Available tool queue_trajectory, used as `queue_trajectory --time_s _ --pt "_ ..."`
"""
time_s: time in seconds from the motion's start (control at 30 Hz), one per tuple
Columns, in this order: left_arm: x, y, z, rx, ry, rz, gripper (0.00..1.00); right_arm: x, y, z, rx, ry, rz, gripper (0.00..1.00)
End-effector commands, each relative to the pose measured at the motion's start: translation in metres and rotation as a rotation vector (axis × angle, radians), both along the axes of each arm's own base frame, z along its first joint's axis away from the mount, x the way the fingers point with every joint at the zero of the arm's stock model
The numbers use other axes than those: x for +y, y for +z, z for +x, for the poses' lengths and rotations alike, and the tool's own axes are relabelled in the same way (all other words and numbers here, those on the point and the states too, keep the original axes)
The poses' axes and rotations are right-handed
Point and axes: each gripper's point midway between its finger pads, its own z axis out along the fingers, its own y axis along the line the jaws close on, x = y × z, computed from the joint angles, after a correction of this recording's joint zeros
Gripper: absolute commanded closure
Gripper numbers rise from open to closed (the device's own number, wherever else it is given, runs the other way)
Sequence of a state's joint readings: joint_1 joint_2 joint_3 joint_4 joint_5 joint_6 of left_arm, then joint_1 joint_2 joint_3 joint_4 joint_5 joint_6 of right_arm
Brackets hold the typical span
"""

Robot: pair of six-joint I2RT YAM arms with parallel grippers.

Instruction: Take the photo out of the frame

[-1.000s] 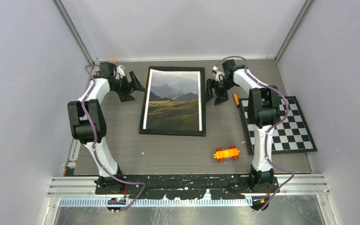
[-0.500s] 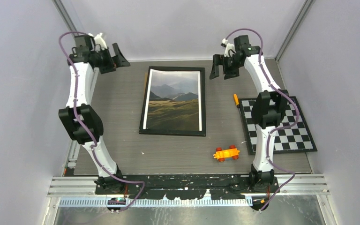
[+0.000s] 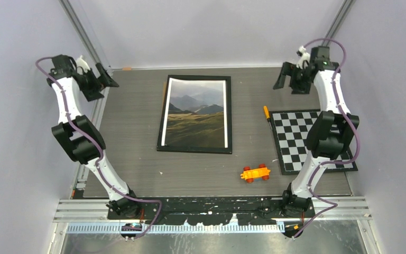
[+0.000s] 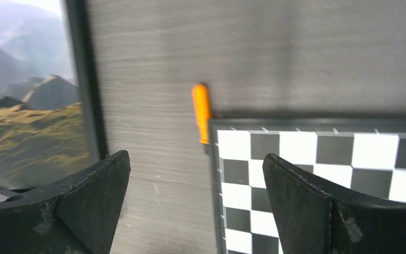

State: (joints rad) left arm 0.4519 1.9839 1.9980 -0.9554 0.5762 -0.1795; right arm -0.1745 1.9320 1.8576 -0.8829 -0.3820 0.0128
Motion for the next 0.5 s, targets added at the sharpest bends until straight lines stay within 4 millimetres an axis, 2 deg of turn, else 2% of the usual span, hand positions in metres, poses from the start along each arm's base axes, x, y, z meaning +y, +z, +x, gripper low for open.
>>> queue_trajectory --time_s 0.0,0.1,0.2,0.33,0.47 --pt "-0.014 -0.033 -0.033 0.118 -0.036 0.025 0.0 -0.039 -0.029 -0.02 0.074 -0.09 -0.011 0.0" --pt "-0.014 -0.052 -0.049 0.161 -0.025 0.053 0.0 -0.057 -0.045 -0.029 0.109 -0.141 0.004 0.0" --pt "-0.013 -0.066 -0.059 0.181 -0.01 0.079 0.0 -0.062 -0.053 -0.033 0.112 -0.166 0.012 0.0" --pt "-0.019 -0.064 -0.06 0.114 -0.019 0.102 0.0 -0.06 -0.055 -0.036 0.11 -0.172 0.027 0.0" --pt "-0.023 -0.06 -0.06 0.113 -0.048 0.209 0.0 -0.057 -0.054 -0.039 0.11 -0.168 0.038 0.0"
